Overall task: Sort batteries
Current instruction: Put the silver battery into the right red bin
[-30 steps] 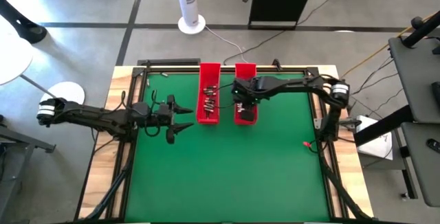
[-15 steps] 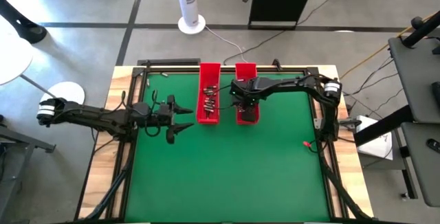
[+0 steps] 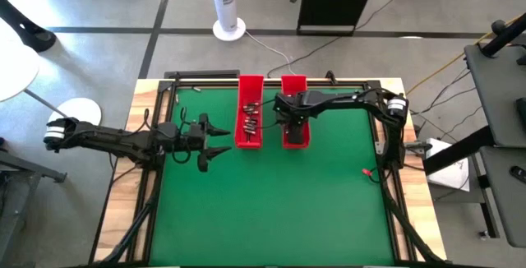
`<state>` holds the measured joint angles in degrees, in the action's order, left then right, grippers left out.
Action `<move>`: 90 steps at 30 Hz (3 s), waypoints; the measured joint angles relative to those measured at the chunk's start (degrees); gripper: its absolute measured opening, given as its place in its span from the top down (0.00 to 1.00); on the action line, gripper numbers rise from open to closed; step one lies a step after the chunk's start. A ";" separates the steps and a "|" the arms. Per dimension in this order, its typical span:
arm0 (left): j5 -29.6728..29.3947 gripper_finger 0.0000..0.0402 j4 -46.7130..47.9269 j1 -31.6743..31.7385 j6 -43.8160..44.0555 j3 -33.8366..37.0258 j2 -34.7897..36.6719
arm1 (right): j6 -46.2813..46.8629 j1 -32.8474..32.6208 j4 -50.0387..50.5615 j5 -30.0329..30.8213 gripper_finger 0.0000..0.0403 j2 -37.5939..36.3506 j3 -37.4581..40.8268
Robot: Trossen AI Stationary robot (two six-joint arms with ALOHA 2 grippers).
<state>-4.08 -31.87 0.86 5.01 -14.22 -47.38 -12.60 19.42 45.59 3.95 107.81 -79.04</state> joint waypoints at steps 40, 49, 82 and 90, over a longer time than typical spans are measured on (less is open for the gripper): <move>-7.19 0.36 61.74 59.83 28.59 -46.01 -52.42 | 17.98 -36.96 11.89 6.59 0.30 -6.25 -14.19; -8.60 0.35 62.23 61.55 37.74 -50.06 -60.23 | 22.99 -42.18 16.72 6.62 0.28 -6.25 -13.73; -11.00 0.97 72.08 56.65 25.44 -51.76 -58.53 | 28.51 -44.65 21.14 15.69 0.37 -15.47 -7.50; -13.38 0.97 68.99 50.34 23.98 -50.13 -44.93 | 27.12 -44.65 8.24 20.02 0.35 -17.94 -4.54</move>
<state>-17.45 37.12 51.20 28.99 -64.35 -92.31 14.52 -25.23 53.83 23.96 89.87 -83.58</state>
